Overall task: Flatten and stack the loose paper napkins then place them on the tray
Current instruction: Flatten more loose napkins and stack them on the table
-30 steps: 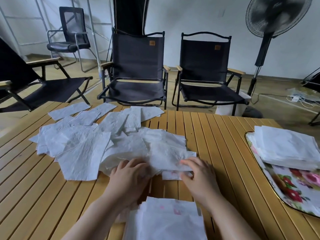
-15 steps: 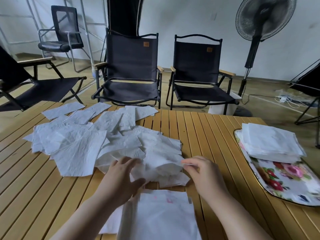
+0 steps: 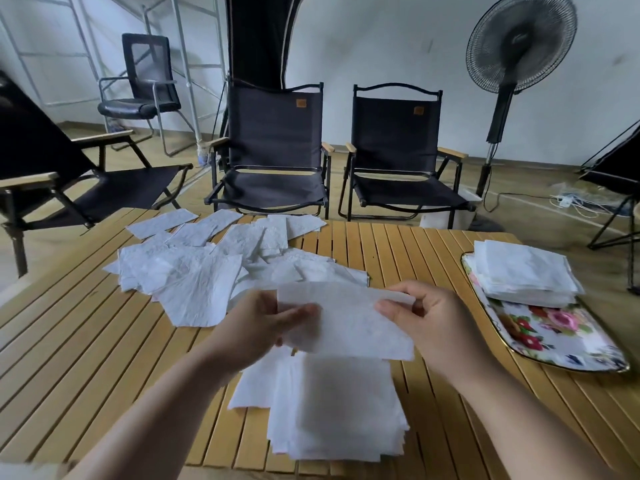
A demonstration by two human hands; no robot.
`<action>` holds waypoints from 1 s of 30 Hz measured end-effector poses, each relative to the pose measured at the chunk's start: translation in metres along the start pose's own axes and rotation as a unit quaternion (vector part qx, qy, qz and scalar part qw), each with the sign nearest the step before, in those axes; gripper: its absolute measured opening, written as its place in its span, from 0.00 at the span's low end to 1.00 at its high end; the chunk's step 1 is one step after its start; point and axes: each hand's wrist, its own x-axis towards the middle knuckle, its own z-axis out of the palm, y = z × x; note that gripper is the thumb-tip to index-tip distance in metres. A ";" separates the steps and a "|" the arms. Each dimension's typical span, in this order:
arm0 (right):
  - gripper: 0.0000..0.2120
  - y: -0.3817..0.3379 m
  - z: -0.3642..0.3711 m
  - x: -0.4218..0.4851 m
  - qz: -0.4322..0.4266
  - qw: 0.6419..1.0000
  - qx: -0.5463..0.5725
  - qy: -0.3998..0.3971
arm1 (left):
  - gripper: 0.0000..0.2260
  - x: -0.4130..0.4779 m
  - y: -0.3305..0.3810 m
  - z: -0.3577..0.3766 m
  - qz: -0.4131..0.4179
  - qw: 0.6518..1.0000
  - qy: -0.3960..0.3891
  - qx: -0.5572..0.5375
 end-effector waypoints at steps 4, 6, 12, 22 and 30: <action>0.06 0.007 -0.006 -0.005 0.136 0.986 -0.014 -0.096 | 0.10 -0.017 -0.004 -0.006 -0.087 0.992 -0.076 0.048; 0.06 0.013 -0.009 -0.008 0.183 0.971 -0.055 -0.142 | 0.10 -0.022 -0.006 -0.005 -0.131 0.981 -0.106 0.096; 0.12 0.027 -0.006 -0.011 0.239 0.922 -0.227 -0.203 | 0.09 -0.027 -0.011 0.004 -0.207 0.953 -0.162 0.149; 0.14 0.015 0.035 0.006 0.184 0.943 -0.271 -0.056 | 0.26 -0.011 -0.052 -0.033 -0.206 0.877 -0.077 0.427; 0.13 0.000 0.086 0.023 0.165 0.956 -0.239 -0.046 | 0.11 -0.007 -0.076 -0.031 -0.106 0.874 -0.100 0.462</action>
